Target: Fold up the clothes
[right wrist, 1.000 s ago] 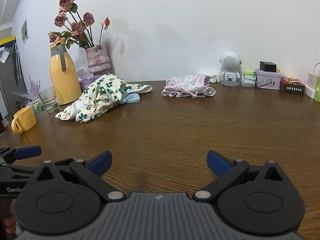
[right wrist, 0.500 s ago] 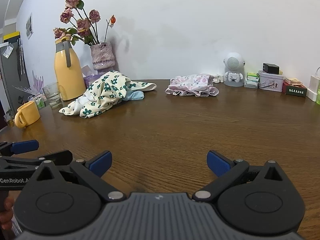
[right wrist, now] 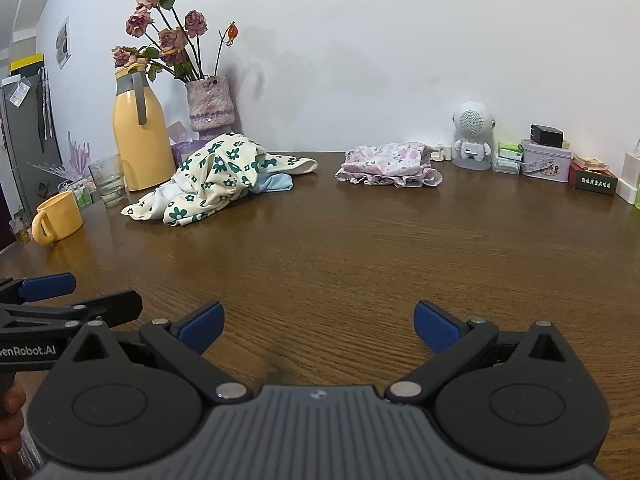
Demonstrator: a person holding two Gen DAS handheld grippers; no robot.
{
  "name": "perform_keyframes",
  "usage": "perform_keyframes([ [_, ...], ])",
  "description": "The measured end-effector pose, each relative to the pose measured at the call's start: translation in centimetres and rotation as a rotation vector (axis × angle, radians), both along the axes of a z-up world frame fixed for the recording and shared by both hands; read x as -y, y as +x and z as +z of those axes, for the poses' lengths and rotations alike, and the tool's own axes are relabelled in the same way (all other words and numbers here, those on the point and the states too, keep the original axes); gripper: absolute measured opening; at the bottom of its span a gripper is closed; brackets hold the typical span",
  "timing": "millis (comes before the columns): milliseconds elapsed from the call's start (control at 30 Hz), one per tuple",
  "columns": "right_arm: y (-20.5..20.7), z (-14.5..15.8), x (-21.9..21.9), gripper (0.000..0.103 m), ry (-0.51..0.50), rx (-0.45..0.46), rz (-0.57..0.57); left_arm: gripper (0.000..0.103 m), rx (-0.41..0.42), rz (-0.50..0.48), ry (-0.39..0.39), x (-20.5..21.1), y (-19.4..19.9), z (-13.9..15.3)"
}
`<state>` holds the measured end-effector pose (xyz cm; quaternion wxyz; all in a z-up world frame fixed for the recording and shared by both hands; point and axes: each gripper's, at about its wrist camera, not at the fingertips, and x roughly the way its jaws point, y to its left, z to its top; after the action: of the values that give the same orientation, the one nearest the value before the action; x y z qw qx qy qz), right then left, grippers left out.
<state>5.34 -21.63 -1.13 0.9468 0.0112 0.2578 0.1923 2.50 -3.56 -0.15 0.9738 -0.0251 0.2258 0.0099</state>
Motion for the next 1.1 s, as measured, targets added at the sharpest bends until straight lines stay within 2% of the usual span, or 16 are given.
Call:
perform_keyframes([
  [1100, 0.19, -0.19, 0.07, 0.103, 0.002, -0.008, 0.005, 0.103, -0.009, -0.014, -0.010, 0.24, 0.31, -0.29],
])
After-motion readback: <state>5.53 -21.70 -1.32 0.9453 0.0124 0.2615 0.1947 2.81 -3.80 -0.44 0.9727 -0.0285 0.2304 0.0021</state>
